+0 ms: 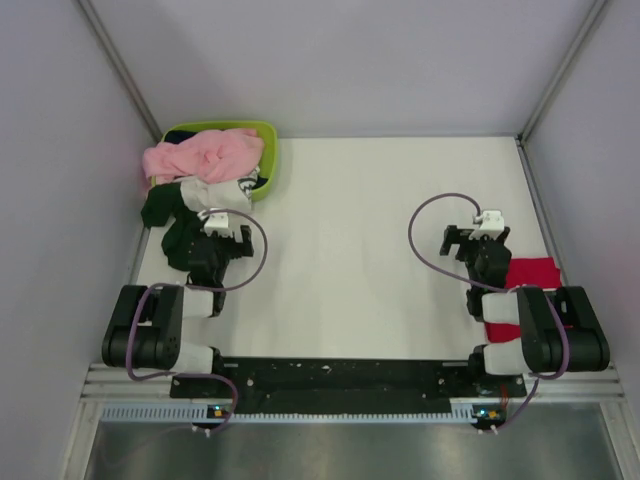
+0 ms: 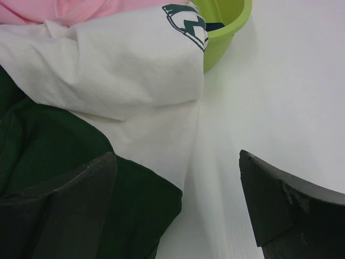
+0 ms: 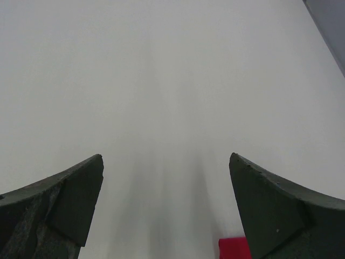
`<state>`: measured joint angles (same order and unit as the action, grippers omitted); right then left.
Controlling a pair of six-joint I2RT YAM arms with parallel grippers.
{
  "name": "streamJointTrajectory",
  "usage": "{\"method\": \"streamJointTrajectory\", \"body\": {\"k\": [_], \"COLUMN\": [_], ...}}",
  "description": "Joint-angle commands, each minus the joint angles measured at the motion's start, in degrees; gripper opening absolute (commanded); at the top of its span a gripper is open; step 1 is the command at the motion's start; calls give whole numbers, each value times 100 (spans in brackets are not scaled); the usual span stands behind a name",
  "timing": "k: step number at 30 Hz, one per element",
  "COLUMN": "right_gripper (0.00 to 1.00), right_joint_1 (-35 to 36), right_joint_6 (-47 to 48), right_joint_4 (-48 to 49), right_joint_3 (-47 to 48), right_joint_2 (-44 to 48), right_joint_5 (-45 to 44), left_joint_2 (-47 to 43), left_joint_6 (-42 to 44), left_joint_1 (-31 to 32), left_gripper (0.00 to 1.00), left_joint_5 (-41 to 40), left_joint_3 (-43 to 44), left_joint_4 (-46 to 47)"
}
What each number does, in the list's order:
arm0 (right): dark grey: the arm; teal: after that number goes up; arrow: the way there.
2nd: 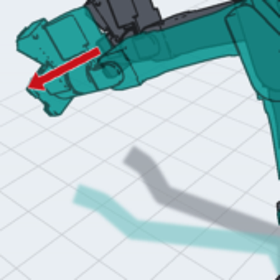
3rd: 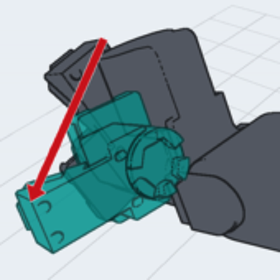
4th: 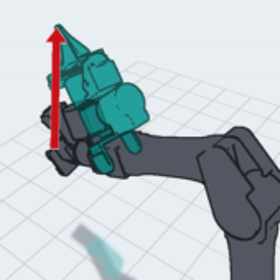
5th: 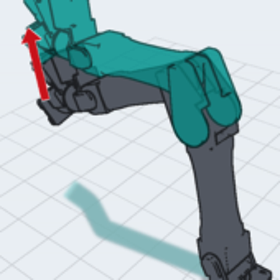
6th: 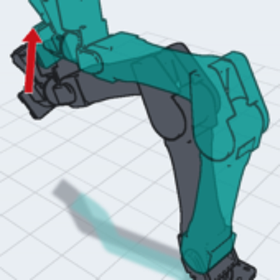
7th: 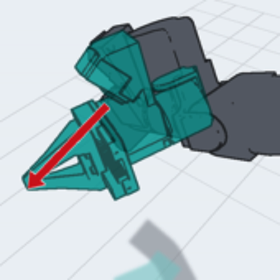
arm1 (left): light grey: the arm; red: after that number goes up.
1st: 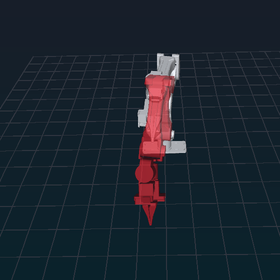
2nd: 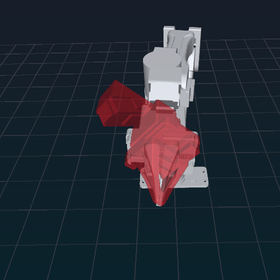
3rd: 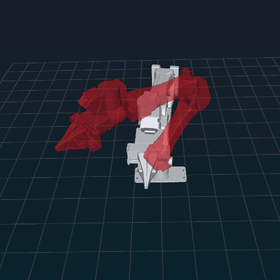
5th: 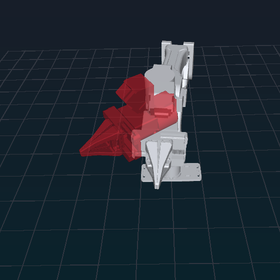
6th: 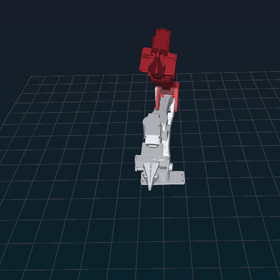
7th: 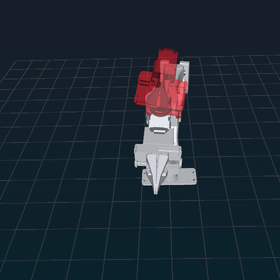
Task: Fold and stack the t-shirts
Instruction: Grab crumpled tshirt from bin with the left arm
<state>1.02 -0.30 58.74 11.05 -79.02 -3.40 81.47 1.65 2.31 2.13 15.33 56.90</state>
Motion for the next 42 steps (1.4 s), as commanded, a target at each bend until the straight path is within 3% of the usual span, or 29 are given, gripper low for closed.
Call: {"method": "streamJointTrajectory", "body": {"k": [1,5,8,9,11,15,17,19,23,28,31,36,38,40,41,42], "right_gripper": [99,99,99,99,99,98,98,97,97,97,97,96,96,96,96,96], "right_joint_1": [57,48,57,57,57,57,65,74,188,364,426,566,601,636,663,689], "right_joint_6": [-94,-128,-137,-146,-365,-699,-892,-1147,-1254,-1271,-1376,-1351,-1324,-1298,-1272,-1254], "right_joint_4": [331,139,-931,-1222,-1776,-2821,-3410,-3999,-4801,-4776,-4653,-4775,-4898,-5003,-5047,-5109], "right_joint_3": [99,64,265,353,555,1406,1907,2400,2920,2921,2903,3008,3070,3114,3140,3175], "right_joint_2": [80,403,1246,1527,2117,2655,2559,2375,2120,2067,1988,1961,1978,2022,2049,2066], "right_joint_5": [-20,-152,-196,-161,-4,1321,1823,2088,2063,2071,2019,1878,1782,1738,1720,1694], "left_joint_2": [-9,88,-139,-262,-456,209,596,861,897,1027,1519,2091,2284,2356,2330,2277], "left_joint_6": [63,81,37,37,54,1642,1995,2338,2857,3499,3544,3544,3491,3544,3561,3544], "left_joint_1": [-28,7,-2,-2,-2,-20,-20,-20,-98,-116,-116,-73,-81,-90,-81,-90], "left_gripper": [99,99,99,98,99,99,98,97,98,99,98,98,93,75,54,27], "left_joint_5": [77,24,-63,-81,-152,1076,1193,1045,552,456,-97,7,-160,-334,-310,-240], "left_joint_3": [40,31,13,257,1220,4297,5082,5400,5393,5147,5111,5155,5173,5155,5164,5234], "left_joint_4": [619,796,745,195,-2032,-7165,-8488,-9229,-9566,-9514,-9093,-8803,-8583,-8442,-8441,-8555]}}
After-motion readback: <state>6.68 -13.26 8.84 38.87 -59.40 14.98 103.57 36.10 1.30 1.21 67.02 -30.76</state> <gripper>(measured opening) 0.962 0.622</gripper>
